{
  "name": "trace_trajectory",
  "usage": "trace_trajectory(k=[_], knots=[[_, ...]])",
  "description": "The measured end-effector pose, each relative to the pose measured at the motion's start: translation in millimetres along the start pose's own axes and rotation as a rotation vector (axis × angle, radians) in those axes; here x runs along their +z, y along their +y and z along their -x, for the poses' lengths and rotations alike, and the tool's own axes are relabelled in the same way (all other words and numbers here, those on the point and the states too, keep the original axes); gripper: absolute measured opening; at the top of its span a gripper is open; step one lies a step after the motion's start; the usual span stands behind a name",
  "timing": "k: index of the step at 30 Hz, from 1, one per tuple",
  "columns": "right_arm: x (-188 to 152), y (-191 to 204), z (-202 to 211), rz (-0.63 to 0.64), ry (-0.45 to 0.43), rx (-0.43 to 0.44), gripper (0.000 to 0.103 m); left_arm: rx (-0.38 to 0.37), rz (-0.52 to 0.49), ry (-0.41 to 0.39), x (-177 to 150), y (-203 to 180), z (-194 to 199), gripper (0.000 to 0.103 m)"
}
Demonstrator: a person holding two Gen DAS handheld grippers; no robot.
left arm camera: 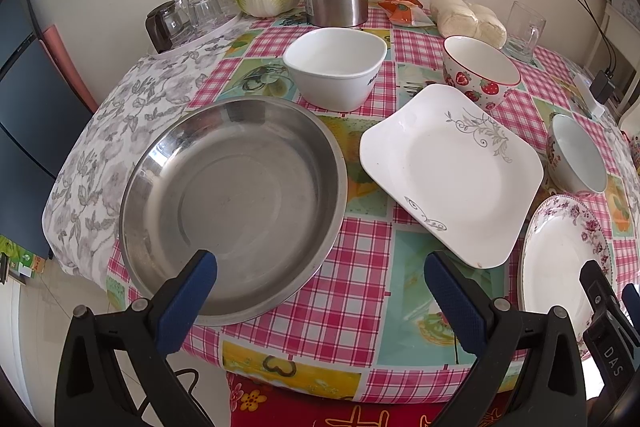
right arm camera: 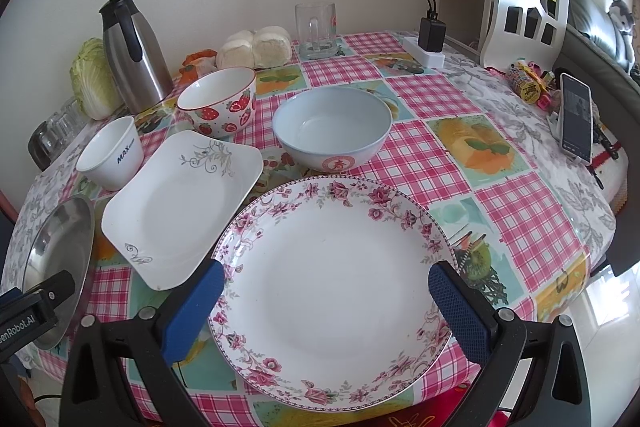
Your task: Organize plates and bowls
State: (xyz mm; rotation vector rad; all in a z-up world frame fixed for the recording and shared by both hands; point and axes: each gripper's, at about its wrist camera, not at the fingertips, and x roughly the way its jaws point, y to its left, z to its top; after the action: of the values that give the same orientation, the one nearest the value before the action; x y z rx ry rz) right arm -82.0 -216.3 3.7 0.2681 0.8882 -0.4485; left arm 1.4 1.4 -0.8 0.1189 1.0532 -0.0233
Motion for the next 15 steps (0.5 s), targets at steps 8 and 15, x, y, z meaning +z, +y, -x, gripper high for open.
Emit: trace_trajectory(k=[8, 15], knots=[[-2, 1, -2, 0.004, 0.003, -0.002, 0.103, 0.0, 0.006, -0.002, 0, 3, -1, 0.103], [-4, 15, -1, 0.024, 0.001, 0.009, 0.103, 0.004, 0.031, -0.007, 1, 11, -1, 0.103]])
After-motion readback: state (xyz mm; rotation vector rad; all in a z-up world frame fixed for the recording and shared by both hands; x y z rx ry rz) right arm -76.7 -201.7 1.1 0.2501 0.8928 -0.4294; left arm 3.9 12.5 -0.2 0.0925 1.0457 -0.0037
